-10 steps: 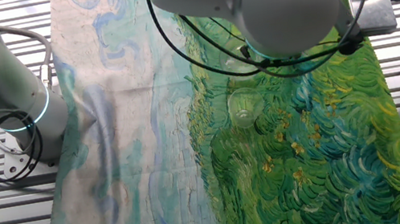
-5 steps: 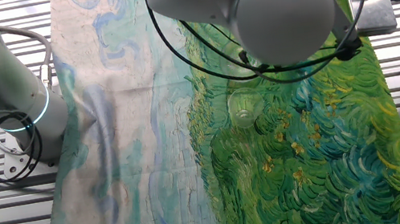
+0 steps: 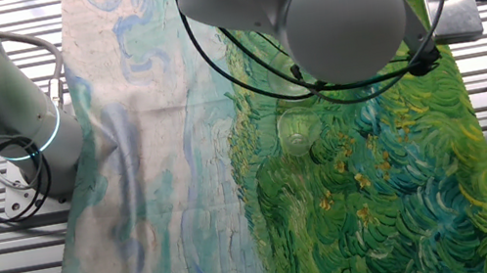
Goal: Pour the water from one cup into another empty cup
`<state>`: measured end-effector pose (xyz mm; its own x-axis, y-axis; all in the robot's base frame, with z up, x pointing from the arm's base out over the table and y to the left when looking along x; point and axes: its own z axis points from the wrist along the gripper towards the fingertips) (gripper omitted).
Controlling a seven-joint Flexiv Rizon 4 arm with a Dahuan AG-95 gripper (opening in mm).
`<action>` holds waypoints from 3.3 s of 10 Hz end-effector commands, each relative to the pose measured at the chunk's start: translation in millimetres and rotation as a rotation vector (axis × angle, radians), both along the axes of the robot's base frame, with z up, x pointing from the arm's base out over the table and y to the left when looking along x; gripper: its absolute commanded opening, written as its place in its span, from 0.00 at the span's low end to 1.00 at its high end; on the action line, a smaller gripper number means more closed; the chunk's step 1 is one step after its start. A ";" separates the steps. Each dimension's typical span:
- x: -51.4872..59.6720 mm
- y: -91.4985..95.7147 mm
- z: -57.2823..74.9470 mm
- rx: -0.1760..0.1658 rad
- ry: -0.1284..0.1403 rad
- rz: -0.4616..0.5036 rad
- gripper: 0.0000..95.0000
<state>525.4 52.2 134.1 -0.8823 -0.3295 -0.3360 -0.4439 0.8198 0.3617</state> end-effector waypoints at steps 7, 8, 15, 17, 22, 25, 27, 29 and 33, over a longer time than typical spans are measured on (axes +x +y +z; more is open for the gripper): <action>8.1 -2.9 1.6 0.005 -0.014 -0.009 0.00; 8.3 -3.0 1.7 0.009 -0.014 -0.009 0.00; 8.2 -3.4 2.0 0.049 -0.003 -0.031 0.00; 8.2 -3.5 2.1 0.076 0.000 -0.043 0.00; 8.1 -3.9 2.6 0.103 0.003 -0.056 0.00; 7.9 -4.1 2.8 0.117 0.007 -0.063 0.00; 7.7 -4.6 3.1 0.129 0.009 -0.068 0.00; 7.3 -5.3 3.7 0.139 0.011 -0.072 0.00; 7.2 -5.5 3.9 0.162 0.015 -0.083 0.00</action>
<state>532.7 46.7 137.6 -0.9100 -0.1971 -0.3648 -0.3697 0.7840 0.4986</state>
